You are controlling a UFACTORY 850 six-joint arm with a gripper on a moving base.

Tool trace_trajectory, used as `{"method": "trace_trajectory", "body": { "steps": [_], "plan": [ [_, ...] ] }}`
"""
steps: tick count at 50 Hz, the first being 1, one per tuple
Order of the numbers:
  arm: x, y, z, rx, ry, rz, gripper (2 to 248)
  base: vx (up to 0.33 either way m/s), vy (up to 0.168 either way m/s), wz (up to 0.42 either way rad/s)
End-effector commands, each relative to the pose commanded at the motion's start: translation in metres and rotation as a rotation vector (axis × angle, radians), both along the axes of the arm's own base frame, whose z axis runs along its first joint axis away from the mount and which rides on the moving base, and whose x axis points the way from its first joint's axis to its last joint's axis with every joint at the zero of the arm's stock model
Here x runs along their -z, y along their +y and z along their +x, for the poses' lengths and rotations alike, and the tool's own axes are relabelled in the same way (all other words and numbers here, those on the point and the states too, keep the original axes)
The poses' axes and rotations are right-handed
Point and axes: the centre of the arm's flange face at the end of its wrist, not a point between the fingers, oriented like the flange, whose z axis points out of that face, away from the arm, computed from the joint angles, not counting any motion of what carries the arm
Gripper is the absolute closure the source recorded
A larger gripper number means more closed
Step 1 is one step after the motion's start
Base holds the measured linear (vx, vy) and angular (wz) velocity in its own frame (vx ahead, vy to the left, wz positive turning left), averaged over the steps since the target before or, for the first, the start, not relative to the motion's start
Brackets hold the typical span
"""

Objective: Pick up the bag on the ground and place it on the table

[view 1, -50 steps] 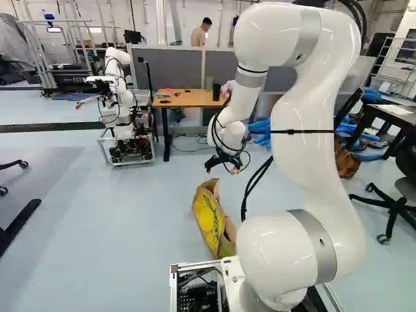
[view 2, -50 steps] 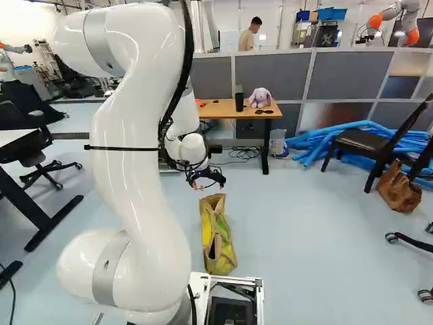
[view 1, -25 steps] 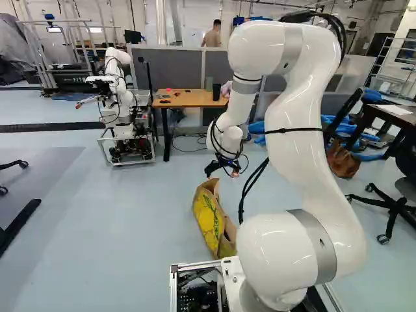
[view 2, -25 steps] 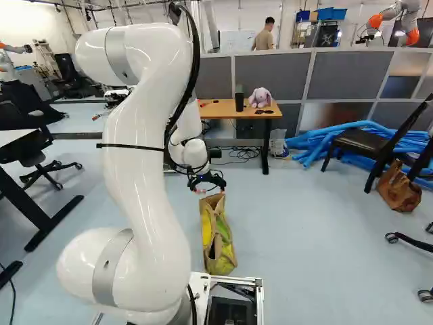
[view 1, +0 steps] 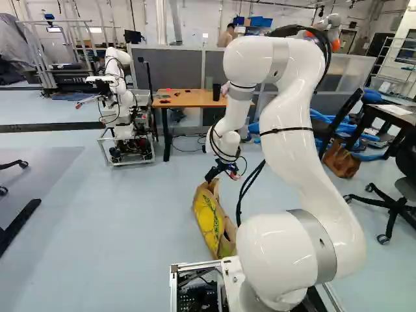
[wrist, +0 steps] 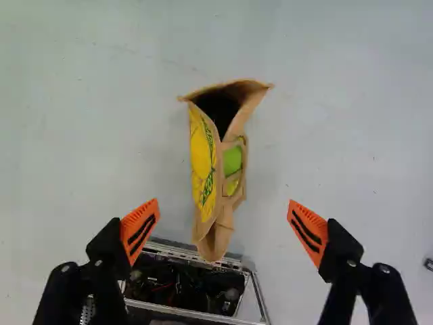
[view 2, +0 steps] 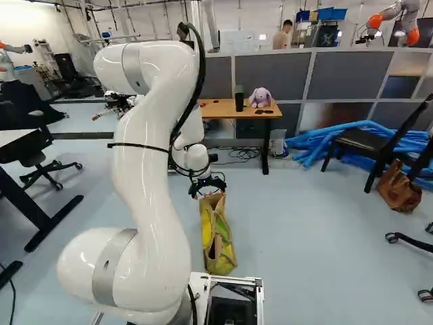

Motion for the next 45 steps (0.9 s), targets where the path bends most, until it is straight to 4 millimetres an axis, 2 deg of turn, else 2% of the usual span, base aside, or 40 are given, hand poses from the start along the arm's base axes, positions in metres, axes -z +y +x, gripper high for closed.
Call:
{"method": "trace_trajectory", "body": {
  "steps": [45],
  "plan": [
    [0.066,0.0,0.014,-0.002,0.067,0.0,3,0.0,0.0,0.0]
  ]
}}
